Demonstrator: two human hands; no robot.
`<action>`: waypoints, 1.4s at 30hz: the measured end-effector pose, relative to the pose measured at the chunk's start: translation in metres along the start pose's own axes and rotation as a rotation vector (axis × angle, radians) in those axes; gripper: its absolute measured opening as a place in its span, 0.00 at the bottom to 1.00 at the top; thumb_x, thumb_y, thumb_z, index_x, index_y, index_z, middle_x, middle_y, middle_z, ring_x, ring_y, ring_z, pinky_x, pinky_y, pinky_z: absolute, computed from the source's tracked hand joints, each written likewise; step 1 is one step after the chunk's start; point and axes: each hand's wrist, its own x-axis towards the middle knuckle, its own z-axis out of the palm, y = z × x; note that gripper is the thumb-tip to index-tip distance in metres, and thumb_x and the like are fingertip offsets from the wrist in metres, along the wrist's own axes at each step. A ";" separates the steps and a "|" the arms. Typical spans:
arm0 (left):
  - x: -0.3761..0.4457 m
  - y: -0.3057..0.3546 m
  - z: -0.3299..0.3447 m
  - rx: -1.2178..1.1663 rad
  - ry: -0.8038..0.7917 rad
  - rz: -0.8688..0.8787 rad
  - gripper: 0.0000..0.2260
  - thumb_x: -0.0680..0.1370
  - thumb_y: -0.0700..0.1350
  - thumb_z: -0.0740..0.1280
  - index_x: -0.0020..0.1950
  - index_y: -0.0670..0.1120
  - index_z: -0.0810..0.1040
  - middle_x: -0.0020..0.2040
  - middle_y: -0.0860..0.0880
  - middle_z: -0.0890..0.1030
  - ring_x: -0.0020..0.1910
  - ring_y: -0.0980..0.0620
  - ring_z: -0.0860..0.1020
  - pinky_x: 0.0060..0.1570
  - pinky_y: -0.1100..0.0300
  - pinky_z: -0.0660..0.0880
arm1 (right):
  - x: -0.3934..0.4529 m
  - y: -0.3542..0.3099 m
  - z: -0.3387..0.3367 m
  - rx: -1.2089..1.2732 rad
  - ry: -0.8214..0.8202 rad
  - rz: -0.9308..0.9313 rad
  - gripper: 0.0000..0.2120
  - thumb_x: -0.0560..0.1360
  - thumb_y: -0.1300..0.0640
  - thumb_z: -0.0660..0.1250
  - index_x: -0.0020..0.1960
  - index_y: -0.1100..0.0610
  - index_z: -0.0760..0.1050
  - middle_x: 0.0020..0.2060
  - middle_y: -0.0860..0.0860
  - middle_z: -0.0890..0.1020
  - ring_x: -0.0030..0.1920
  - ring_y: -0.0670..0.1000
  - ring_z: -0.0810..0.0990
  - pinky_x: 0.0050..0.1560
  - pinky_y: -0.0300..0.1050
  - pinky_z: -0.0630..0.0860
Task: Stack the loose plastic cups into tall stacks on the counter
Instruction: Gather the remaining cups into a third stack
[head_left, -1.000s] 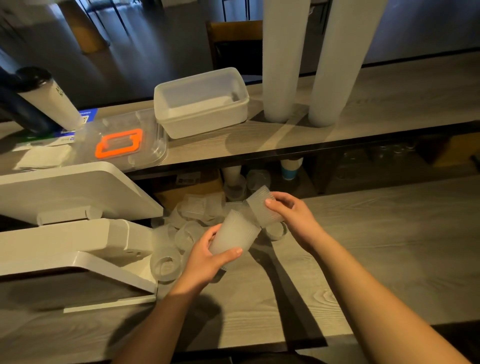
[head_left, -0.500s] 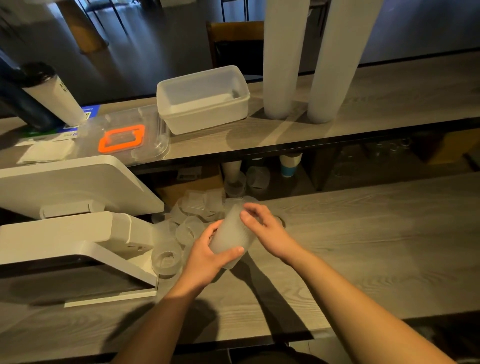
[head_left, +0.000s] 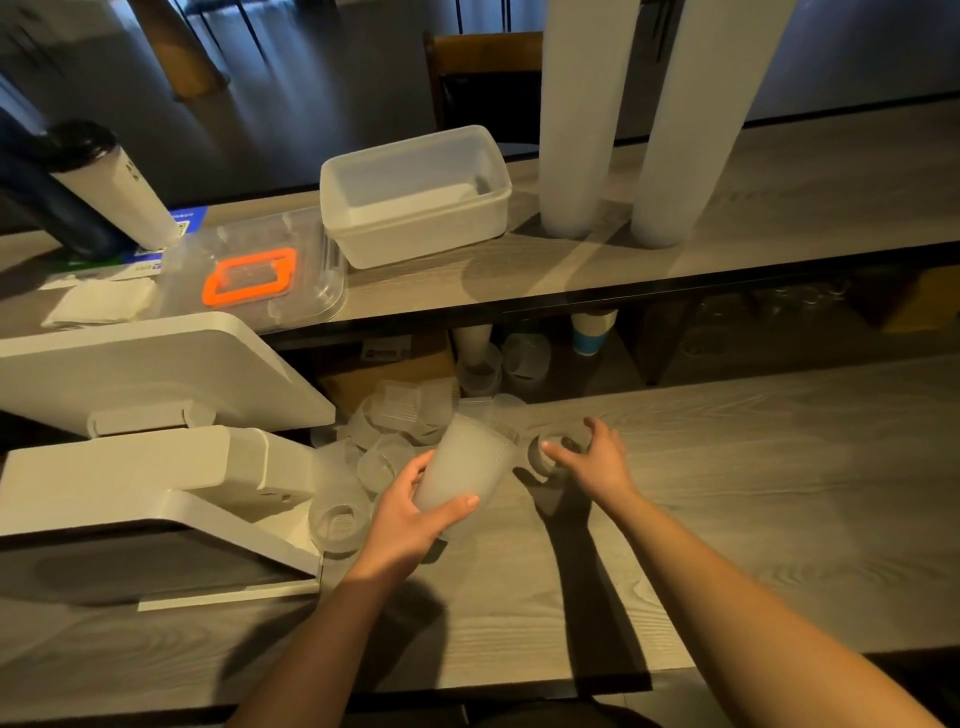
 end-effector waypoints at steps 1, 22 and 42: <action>0.001 0.000 0.000 0.008 0.003 0.001 0.28 0.71 0.47 0.78 0.66 0.57 0.69 0.60 0.53 0.75 0.56 0.51 0.77 0.42 0.61 0.79 | 0.005 0.005 0.001 -0.041 0.013 -0.003 0.48 0.66 0.39 0.78 0.78 0.54 0.59 0.75 0.55 0.65 0.75 0.58 0.65 0.71 0.60 0.69; 0.012 0.000 0.002 0.051 -0.040 -0.009 0.36 0.62 0.53 0.80 0.66 0.57 0.71 0.62 0.53 0.74 0.56 0.53 0.76 0.38 0.68 0.77 | -0.004 0.000 -0.026 0.619 -0.148 0.020 0.24 0.75 0.54 0.72 0.70 0.52 0.72 0.64 0.52 0.76 0.64 0.53 0.75 0.69 0.56 0.72; -0.010 0.013 0.012 0.070 -0.099 0.106 0.33 0.66 0.49 0.81 0.68 0.56 0.71 0.61 0.54 0.75 0.56 0.52 0.78 0.41 0.66 0.78 | -0.088 -0.066 -0.020 0.434 -0.366 -0.296 0.28 0.73 0.37 0.60 0.70 0.48 0.71 0.66 0.44 0.71 0.64 0.37 0.71 0.67 0.37 0.68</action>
